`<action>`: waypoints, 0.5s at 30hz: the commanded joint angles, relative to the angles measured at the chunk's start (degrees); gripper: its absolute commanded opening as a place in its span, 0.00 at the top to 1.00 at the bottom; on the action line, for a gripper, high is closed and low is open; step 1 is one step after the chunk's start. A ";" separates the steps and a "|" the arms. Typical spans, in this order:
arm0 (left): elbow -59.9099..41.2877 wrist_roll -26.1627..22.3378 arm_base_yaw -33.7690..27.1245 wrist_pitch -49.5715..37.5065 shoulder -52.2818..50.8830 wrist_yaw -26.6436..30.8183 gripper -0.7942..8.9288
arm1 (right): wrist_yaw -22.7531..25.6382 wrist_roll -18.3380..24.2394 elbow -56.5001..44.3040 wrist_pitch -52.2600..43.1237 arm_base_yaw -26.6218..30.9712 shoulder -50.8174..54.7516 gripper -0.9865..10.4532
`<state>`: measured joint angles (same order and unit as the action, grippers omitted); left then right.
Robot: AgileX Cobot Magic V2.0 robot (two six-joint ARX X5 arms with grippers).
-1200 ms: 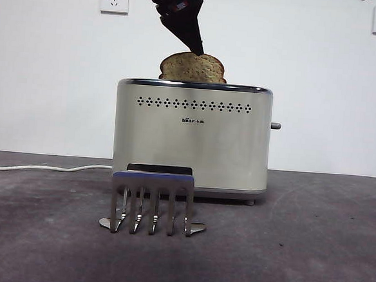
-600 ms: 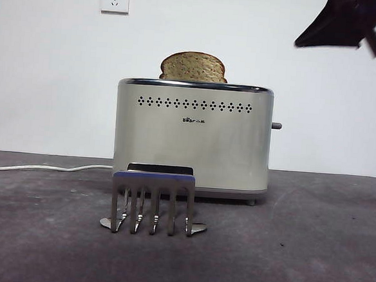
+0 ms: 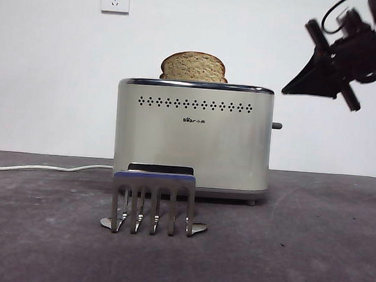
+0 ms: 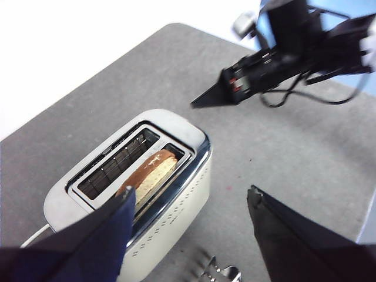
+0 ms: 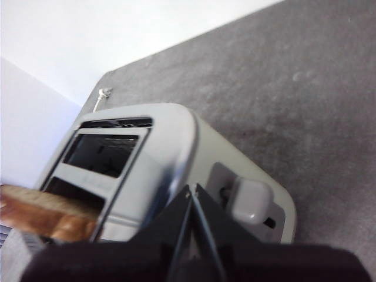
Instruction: Pick up a slice of bread from the rack,put the bread on the toaster,press the button
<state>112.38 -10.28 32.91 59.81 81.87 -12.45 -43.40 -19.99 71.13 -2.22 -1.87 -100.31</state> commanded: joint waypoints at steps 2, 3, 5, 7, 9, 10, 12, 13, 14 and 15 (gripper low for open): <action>-0.48 1.36 0.13 0.57 -1.07 -0.11 0.59 | -0.04 -0.50 1.27 -0.92 -0.52 -3.48 0.92; -0.48 1.36 0.13 0.79 -1.09 -0.11 0.59 | -0.04 -0.55 1.31 -1.55 -0.55 -4.17 0.92; -0.48 1.36 0.13 1.57 -1.18 -0.11 0.59 | 0.02 -0.59 1.31 -2.40 -0.55 -5.22 0.92; -0.48 1.36 0.13 2.56 -1.18 -0.11 0.59 | 0.00 -0.55 1.33 -2.51 -0.55 -5.95 0.92; -0.48 1.33 0.13 2.82 -1.18 -0.09 0.59 | 0.02 -0.42 1.33 -2.51 -0.55 -6.38 0.92; -0.48 1.33 0.13 2.73 -1.18 -0.09 0.59 | 0.02 -0.07 1.33 -2.51 -0.57 -6.51 0.92; -0.48 1.33 0.13 2.38 -1.18 -0.11 0.59 | 0.20 0.55 1.33 -2.51 -0.59 -6.62 0.92; -0.48 1.33 0.13 2.21 -1.18 -0.11 0.59 | 0.44 0.90 1.33 -2.51 -0.70 -6.64 0.92; -0.48 1.36 0.13 2.10 -1.18 -0.15 0.59 | 0.52 1.36 1.33 -2.54 -0.79 -6.64 0.92; -0.48 1.36 0.13 1.99 -1.18 -0.15 0.59 | 0.52 1.49 1.33 -2.51 -0.81 -6.64 0.93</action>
<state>112.38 -9.34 32.91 62.28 80.66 -12.49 -42.92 -19.46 72.25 -4.34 -2.42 -106.32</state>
